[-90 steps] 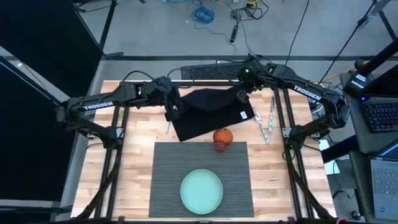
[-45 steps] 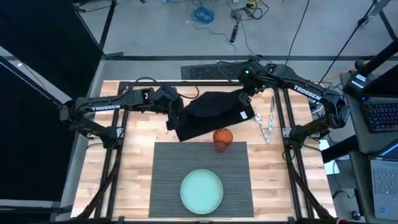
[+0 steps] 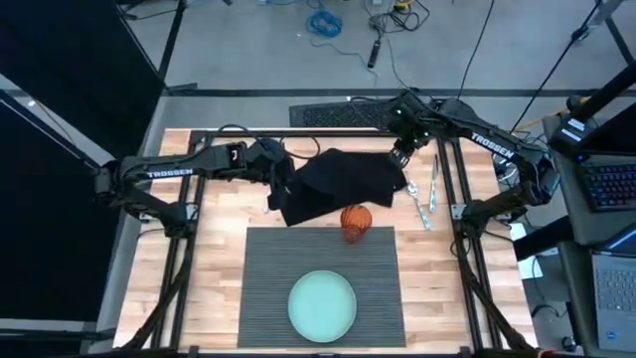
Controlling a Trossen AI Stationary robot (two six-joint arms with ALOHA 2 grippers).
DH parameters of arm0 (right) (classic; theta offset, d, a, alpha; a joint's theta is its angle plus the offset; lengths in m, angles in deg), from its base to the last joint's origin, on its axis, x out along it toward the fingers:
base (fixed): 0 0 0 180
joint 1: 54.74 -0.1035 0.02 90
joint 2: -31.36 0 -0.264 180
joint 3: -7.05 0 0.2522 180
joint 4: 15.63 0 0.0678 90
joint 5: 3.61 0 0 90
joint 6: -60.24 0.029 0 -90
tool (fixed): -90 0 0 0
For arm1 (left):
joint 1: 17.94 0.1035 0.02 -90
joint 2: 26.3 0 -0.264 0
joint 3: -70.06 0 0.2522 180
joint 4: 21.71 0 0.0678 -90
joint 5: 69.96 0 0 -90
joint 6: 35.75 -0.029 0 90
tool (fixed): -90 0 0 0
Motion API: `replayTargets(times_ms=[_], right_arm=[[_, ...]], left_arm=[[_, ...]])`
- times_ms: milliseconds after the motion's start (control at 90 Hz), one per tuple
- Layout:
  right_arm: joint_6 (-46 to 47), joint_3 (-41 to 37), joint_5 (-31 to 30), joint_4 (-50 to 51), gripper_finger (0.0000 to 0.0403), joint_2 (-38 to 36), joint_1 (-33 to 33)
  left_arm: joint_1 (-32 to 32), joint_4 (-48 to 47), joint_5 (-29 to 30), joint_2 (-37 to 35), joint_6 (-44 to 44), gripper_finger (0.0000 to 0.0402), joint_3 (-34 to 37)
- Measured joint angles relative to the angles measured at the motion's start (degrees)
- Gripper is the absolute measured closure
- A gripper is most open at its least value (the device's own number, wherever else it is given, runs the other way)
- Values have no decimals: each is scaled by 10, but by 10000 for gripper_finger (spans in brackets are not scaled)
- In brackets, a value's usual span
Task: Set table place
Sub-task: Fold the black napkin
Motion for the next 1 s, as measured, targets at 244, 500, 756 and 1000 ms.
replayTargets(times_ms=[244, 500, 756, 1000], right_arm=[[2, 0, -2, -39, 225, 0, 22], [-2, 0, 53, -55, 233, 13, 25], [-9, 0, 53, -56, 233, 54, 26], [-19, 0, 53, -57, 233, 76, 26]], left_arm=[[-4, -54, -50, 0, 0, 402, 0], [-4, -172, -214, 0, -18, 402, 0], [-4, -232, -227, 0, -16, 402, 0], [-7, -179, -163, 0, 24, 401, 0]])
